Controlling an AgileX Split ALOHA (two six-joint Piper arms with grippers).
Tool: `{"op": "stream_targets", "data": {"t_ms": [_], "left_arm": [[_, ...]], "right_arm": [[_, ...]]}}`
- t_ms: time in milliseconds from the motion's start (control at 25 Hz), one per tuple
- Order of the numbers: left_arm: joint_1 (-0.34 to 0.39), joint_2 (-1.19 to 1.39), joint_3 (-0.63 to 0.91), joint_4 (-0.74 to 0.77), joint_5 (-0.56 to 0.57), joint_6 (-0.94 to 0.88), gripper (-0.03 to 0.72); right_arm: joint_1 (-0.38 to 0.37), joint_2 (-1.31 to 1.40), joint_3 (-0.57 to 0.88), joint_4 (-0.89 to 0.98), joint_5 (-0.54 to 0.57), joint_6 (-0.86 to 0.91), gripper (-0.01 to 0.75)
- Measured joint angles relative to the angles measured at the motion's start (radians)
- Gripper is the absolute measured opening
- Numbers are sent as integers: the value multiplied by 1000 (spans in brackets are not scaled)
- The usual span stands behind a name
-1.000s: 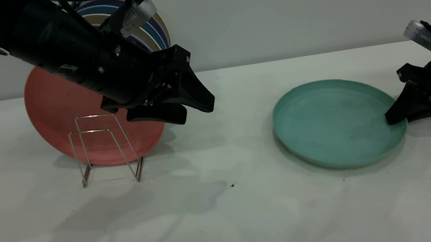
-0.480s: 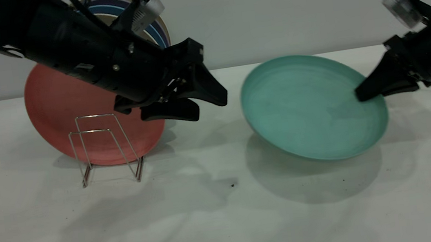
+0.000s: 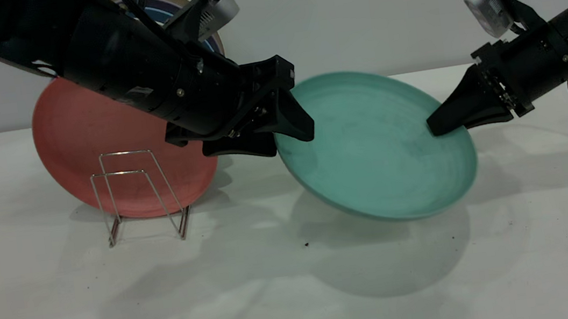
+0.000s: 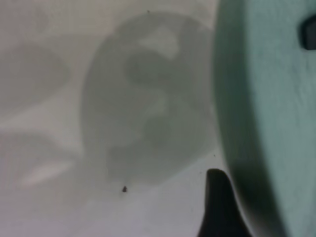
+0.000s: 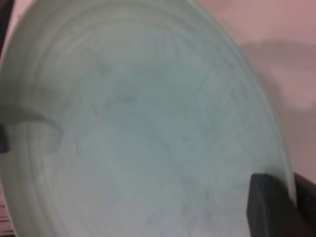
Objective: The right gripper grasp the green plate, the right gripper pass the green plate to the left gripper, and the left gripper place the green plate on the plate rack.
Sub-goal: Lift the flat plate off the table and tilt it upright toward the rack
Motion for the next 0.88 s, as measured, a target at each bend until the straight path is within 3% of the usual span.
{"op": "stream_targets", "data": {"t_ms": [120, 400, 600, 680, 880], "left_arm": [[0, 0, 0, -5, -6, 0, 389], [2, 1, 0, -42, -40, -11, 101], [3, 3, 0, -52, -61, -14, 64], [3, 4, 0, -54, -59, -12, 60], [3, 4, 0, -57, -46, -4, 38]], "right_arm": [[0, -4, 0, 16, 14, -7, 15], [0, -6, 0, 16, 46, -23, 19], [0, -8, 0, 14, 60, -34, 47], [0, -10, 0, 21, 71, -34, 89], [-2, -67, 1, 31, 81, -34, 336]]}}
